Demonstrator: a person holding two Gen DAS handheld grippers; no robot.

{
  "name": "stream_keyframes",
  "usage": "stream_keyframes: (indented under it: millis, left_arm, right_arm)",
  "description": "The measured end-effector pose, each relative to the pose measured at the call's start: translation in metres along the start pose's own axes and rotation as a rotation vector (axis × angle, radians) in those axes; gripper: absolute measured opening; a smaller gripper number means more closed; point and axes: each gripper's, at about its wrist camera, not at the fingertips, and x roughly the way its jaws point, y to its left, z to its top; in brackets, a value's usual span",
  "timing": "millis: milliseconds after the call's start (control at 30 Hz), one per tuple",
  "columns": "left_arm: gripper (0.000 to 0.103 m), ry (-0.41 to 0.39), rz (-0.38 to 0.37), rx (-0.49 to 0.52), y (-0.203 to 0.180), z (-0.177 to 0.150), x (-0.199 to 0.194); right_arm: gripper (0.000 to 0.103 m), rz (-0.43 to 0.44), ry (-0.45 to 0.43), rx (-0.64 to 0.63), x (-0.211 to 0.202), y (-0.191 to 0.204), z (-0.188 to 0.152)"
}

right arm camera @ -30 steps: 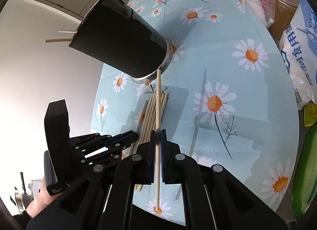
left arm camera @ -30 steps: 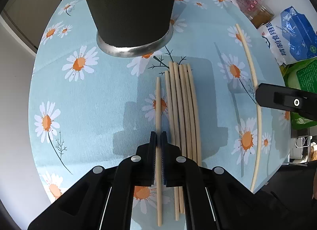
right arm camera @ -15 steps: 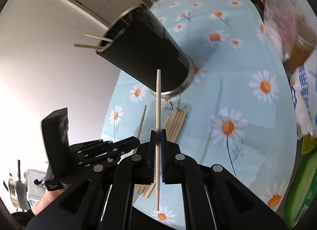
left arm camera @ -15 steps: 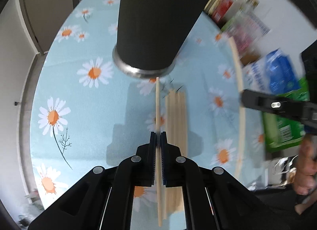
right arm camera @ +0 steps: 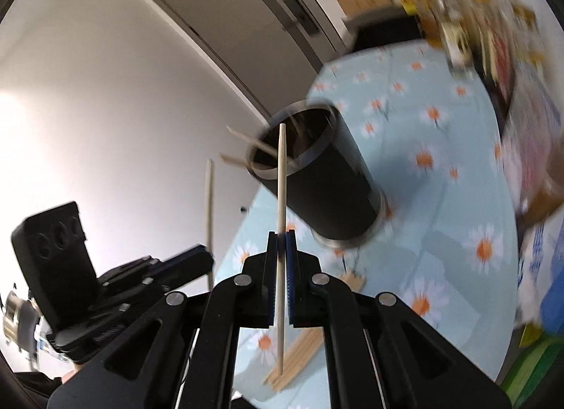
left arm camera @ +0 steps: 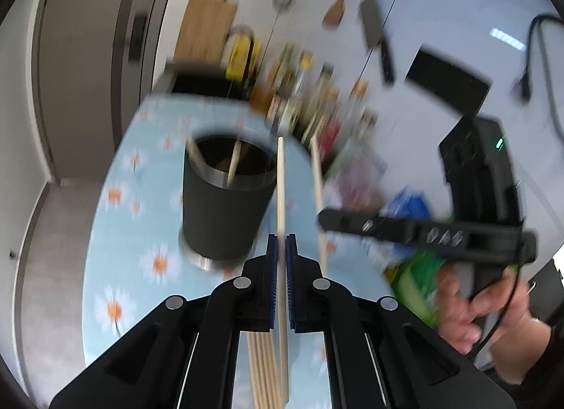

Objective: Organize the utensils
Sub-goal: 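Lift both held sticks and carry them over the black holder, then open both grippers to drop the sticks into the black holder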

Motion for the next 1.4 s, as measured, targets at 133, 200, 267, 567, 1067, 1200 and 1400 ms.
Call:
stream_keyframes:
  millis: [133,200,267,567,1067,1200,1400]
  left_arm:
    - [0.004,-0.162,-0.026,0.019,0.0,0.031,-0.014]
    - [0.004,-0.225,-0.017,0.037,-0.001,0.044,-0.016]
    - [0.004,-0.285,-0.013,0.046,0.0,0.055,-0.019]
    - [0.004,-0.478,-0.015,0.068,0.013,0.092,-0.013]
    - [0.004,-0.514,0.049,0.07,0.032,0.1,0.034]
    - [0.004,-0.499,0.057,0.059,0.037,0.096,0.043]
    - [0.004,-0.461,0.071,0.03,0.047,0.091,0.056]
  right_arm:
    - [0.005,-0.018,-0.119,-0.078,-0.012,0.018,0.025]
    - [0.005,-0.012,-0.158,-0.092,-0.015,0.022,0.035]
    - [0.005,-0.02,-0.209,-0.123,-0.017,0.028,0.049]
    - [0.005,-0.038,-0.354,-0.195,-0.024,0.042,0.09]
    - [0.006,-0.064,-0.454,-0.234,0.005,0.022,0.102]
    - [0.006,-0.075,-0.443,-0.23,0.014,0.013,0.1]
    - [0.006,-0.109,-0.416,-0.237,0.028,0.007,0.094]
